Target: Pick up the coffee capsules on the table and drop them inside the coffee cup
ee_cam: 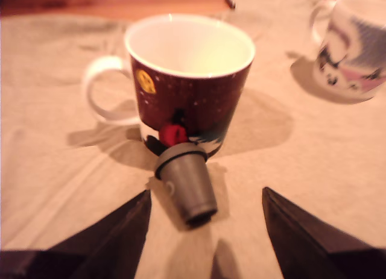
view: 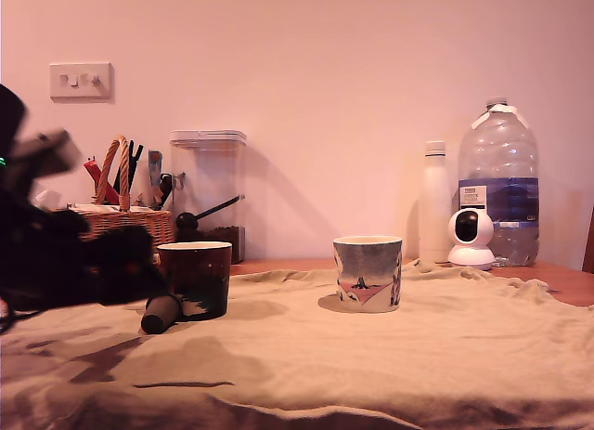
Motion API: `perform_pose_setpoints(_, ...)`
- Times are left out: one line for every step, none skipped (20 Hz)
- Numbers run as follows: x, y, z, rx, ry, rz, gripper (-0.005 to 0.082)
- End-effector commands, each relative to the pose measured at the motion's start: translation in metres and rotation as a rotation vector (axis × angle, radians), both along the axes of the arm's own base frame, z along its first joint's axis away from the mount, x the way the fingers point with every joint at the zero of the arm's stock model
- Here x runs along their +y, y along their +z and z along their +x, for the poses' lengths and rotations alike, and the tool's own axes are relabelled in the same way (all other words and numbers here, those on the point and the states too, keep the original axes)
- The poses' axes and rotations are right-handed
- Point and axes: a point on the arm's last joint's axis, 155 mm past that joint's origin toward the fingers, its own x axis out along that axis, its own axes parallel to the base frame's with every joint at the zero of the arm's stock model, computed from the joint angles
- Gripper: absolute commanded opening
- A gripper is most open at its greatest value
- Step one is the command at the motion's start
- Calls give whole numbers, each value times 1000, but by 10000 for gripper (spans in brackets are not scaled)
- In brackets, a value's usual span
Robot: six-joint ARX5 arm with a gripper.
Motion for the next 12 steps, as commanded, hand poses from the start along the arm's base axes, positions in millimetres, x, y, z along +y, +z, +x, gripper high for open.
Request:
perform_pose_setpoints(-4, -8, 4, 12, -14, 10, 531)
perform_pose_setpoints(-7, -12, 6, 25, -17, 14, 531)
perform_pose_setpoints(-8, -16, 10, 35, -17, 18, 531)
perform_pose_setpoints(-9, -19, 12, 46, -17, 23, 531)
perform_pose_setpoints(-11, -21, 16, 57, -17, 28, 531)
perform_pose_setpoints(-12, -23, 19, 69, -17, 33, 531)
perform_pose_setpoints(-13, -25, 21, 81, -16, 39, 531)
perform_pose_setpoints(-14, -26, 23, 85, -16, 41, 531)
perform_pose_setpoints(-14, -27, 25, 93, -16, 44, 531)
perform_pose_setpoints(-14, -29, 26, 105, -15, 50, 529)
perform_pose_setpoints(-14, -32, 27, 119, -14, 56, 510)
perform_pose_setpoints(-14, -33, 27, 129, -10, 62, 481)
